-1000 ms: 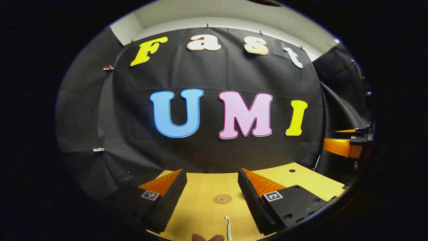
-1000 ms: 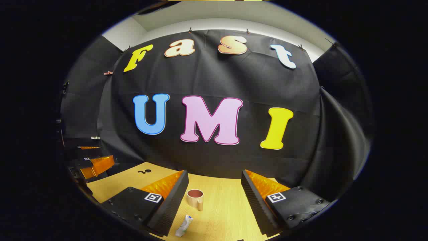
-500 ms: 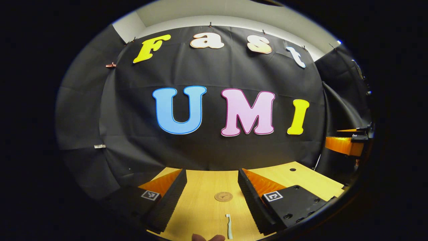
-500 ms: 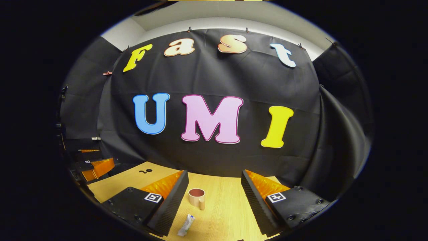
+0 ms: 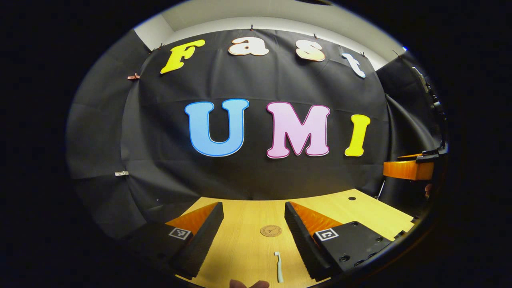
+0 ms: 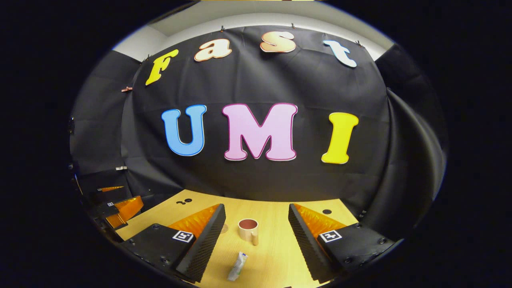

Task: Put the toothbrush and toothpaste on the desktop into the cup, then pick up the cup and place it on the coaster on the desktop.

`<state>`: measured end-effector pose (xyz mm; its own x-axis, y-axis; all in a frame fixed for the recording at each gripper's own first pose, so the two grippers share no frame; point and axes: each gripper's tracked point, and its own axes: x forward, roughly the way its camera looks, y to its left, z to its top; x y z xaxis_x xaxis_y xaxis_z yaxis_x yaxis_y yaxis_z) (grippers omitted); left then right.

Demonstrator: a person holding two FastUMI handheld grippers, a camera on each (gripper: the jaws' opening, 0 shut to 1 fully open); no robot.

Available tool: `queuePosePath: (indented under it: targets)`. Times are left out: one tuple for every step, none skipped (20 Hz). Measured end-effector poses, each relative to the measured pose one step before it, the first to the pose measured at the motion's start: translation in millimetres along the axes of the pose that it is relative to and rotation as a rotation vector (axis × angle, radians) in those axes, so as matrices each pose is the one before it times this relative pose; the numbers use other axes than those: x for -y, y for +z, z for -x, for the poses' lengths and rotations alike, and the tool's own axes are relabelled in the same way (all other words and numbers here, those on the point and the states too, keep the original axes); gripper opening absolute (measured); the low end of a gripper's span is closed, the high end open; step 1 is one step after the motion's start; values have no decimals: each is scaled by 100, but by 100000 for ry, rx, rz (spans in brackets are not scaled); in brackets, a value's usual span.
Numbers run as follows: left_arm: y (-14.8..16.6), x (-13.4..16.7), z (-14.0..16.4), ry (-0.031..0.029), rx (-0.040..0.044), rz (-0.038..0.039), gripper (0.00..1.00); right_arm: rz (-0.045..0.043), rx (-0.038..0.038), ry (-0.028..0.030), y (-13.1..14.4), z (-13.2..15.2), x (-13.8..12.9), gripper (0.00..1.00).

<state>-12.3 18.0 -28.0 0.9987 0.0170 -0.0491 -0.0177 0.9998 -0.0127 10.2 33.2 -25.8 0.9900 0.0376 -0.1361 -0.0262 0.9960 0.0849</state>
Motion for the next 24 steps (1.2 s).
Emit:
queuePosePath:
  targets:
    - [-528,-369,2,735,-1333,-16,97,-654,-6025,86,-1646,-630,-270,97]
    - [-450,-304,45,481,-1115,-35,97,-674,-4479,462,-1316,-481,-199,97]
    - [-742,-146,141,370,-1324,55,97,-851,-3884,131,-1401,-509,-121,97]
    - [-662,-336,33,461,-1638,214,97,-595,-4817,-38,-1682,-664,73,97]
    - [-753,-298,97,311,-1553,372,97,-606,-4289,346,-1546,-698,-81,97]
    - [-607,-151,-61,260,-1386,373,97,-437,-3671,383,-1530,-906,-204,97]
    - [-819,-129,42,251,-1434,348,97,-851,-4460,955,-1533,-919,-247,97]
    - [-735,-165,9,-95,-1600,166,97,-1032,-4094,1022,-1382,-937,-338,97]
    - [-1386,-89,-78,130,-2506,-398,97,-837,-5063,993,-2028,-1184,-231,98]
    - [-1254,-256,-40,182,-2262,-715,97,695,-5086,-43,-1788,-1513,-46,98]
    - [-1156,-80,-37,27,-2183,-629,97,1237,-6164,-868,-1983,-1923,279,98]
    - [-863,-126,-72,-123,-1749,-363,97,329,-6064,-928,-1846,-1468,144,98]
    - [-1050,21,-128,-863,-2672,-71,97,-888,-6844,-445,-1974,-1954,139,98]
    - [-563,-149,36,-33,-1396,-182,97,-1194,-4622,727,-1273,-1250,-172,98]
    - [-319,-201,-139,101,-793,-115,97,-1515,-4362,1022,-949,-899,-171,98]
    - [-274,-297,-171,573,-835,8,97,-1599,-3802,1103,-746,-1304,-259,98]
    - [-360,-187,-326,-36,-1190,862,97,-1819,-3562,76,-668,-1543,-4,98]
    - [-345,125,-106,-354,-714,590,98,-954,-2409,-142,-312,-718,136,98]
    - [-330,24,-194,-79,-727,236,97,-899,-3202,-243,-470,-1031,42,95]
    - [-167,43,-146,-85,-437,-96,97,-155,-2437,-350,-309,-576,-57,95]
    - [-394,74,-243,-359,-658,-82,97,942,-2949,355,-316,-1009,-267,94]
    - [-147,101,-221,-473,-834,66,97,249,-1153,432,-235,-364,-374,89]
    - [-105,-9,-175,24,-323,156,97,-504,-1906,-452,-339,-397,-215,82]
    - [-92,-49,-136,207,-175,186,97,-120,-1468,-758,-308,-174,44,74]
